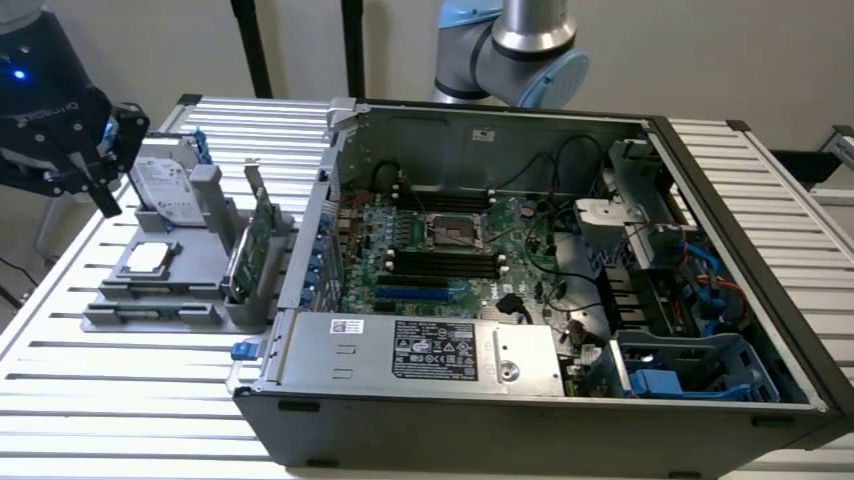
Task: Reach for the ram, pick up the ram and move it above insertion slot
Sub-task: 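Pick up the ram and move it above insertion slot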
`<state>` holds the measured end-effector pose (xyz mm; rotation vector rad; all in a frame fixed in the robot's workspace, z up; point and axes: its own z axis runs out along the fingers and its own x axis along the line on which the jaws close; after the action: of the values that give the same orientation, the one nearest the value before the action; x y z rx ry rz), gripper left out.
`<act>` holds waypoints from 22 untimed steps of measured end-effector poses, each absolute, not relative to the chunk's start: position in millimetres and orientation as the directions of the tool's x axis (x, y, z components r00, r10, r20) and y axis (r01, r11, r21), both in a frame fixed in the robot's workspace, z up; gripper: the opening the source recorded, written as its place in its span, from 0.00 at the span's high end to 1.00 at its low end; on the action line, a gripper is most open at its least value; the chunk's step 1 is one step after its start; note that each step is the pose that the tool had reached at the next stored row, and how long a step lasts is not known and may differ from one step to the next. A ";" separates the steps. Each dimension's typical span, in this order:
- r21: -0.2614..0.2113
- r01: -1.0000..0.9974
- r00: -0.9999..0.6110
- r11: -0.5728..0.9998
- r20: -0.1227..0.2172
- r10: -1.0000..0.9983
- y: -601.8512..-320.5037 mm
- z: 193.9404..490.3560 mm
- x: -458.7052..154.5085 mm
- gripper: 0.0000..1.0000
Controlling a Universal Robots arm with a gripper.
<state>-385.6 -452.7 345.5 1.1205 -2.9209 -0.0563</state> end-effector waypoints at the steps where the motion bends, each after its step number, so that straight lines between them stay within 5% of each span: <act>1: 0.038 -0.682 -0.731 0.730 -0.001 -0.683 -452.7 345.5 -385.6 0.89; 22: 0.037 -0.905 -0.424 0.424 -0.002 -0.906 -452.6 344.6 -385.6 0.89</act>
<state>-385.6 -452.6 344.6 1.6762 -2.6351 -0.0503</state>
